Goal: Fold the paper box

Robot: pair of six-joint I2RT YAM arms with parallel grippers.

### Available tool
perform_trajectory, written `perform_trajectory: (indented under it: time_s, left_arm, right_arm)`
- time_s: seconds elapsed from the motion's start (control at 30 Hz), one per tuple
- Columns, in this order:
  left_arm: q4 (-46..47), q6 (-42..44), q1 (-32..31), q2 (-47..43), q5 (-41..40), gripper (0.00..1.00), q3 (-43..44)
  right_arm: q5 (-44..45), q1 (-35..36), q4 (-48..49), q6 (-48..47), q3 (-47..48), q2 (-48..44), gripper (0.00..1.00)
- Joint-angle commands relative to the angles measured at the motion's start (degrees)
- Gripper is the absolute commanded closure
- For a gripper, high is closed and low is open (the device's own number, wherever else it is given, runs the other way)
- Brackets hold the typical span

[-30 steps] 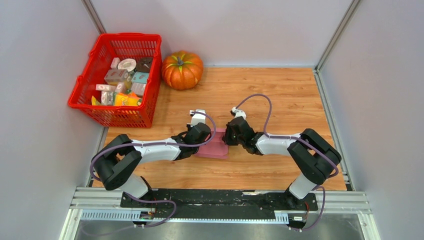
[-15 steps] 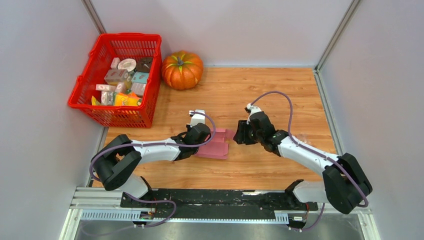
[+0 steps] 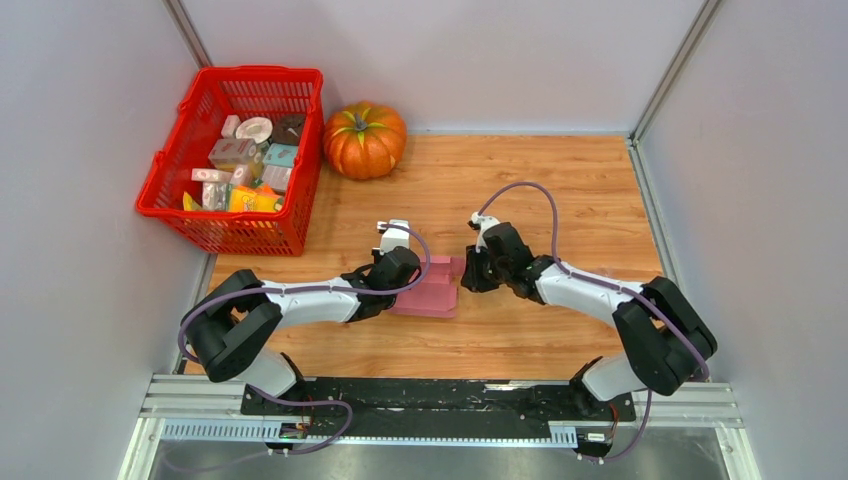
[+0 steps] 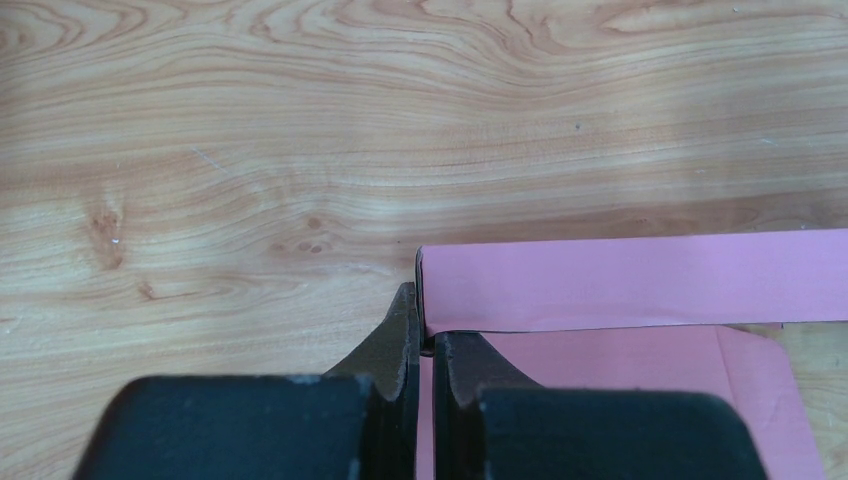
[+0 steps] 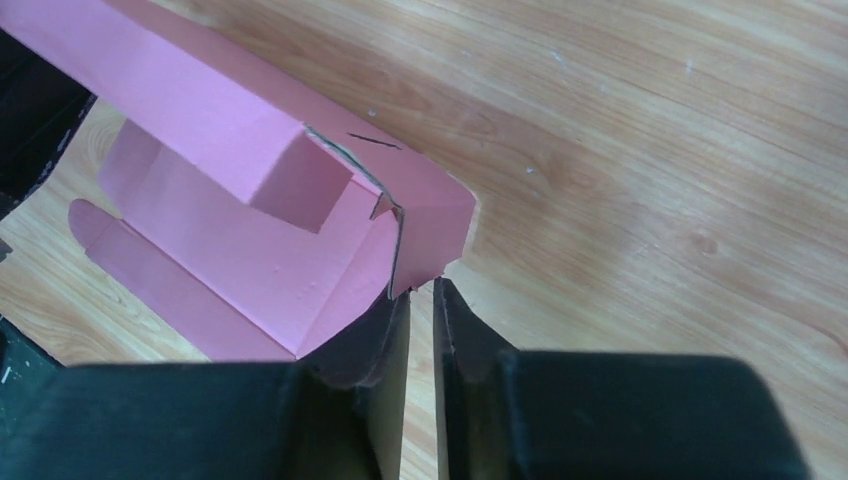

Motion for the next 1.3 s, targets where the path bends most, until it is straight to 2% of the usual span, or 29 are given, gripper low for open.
perform_trajectory:
  time_s: [0.0,0.13,0.37,0.5,0.57,0.63,0.77,0.8,0.83,0.93,0.97,1.07,1.27]
  left_arm:
    - [-0.5,-0.4,-0.1,-0.7,0.9,1.0,-0.9]
    - [-0.2,-0.2,-0.1,-0.9,1.0,1.0,-1.0]
    - [0.0,-0.4,-0.1,-0.9,0.9,1.0,-0.8]
    - [0.1,-0.8,-0.1,-1.0,1.1,1.0,-0.9]
    - [0.1,-0.8,-0.1,-0.8,1.1,1.0,-0.9]
    - [-0.2,-0.7,-0.1,-0.8,1.1,1.0,-1.0]
    - [0.1,-0.7,-0.1,-1.1,1.1,1.0,-1.5]
    - [0.1,-0.7,-0.1,-1.1,1.1,1.0,-1.5]
    - [0.1,-0.6,-0.1,-1.2,1.1,1.0,-1.5]
    - [0.3,-0.7,-0.1,-1.4,1.0,1.0,-1.9]
    - [0.3,-0.7,-0.1,-1.6,1.0,1.0,-2.0]
    - [0.3,-0.7,-0.1,-1.4,1.1,1.0,-1.9]
    - [0.1,-0.6,-0.1,-1.8,1.3,1.0,-1.9]
  right_arm:
    - [1.1,1.2,3.9,-1.3,2.5,-1.0,0.87]
    - [0.5,2.9,3.9,0.4,3.2,-0.7,1.0]
    - [-2.5,6.6,4.9,9.3,4.3,-0.6,1.0]
    - [-5.2,7.7,9.6,14.6,4.3,0.3,1.0]
    - [-4.9,7.8,7.1,14.2,5.0,0.8,1.0]
    - [0.2,7.8,2.3,10.3,6.2,-1.4,0.99]
    - [9.4,7.2,-13.4,2.5,8.0,-4.2,0.9]
    - [12.5,6.7,-14.9,1.7,6.9,-4.8,0.86]
    - [12.9,5.9,-15.5,1.3,5.9,-6.4,0.76]
    - [9.2,0.8,-13.2,1.0,2.3,-9.3,0.63]
    - [6.9,-1.5,-11.4,0.9,2.1,-9.4,0.61]
    - [2.6,-2.2,-7.0,-0.5,2.8,-8.0,0.57]
    - [-2.4,-2.0,-4.0,-3.2,6.7,-1.6,0.57]
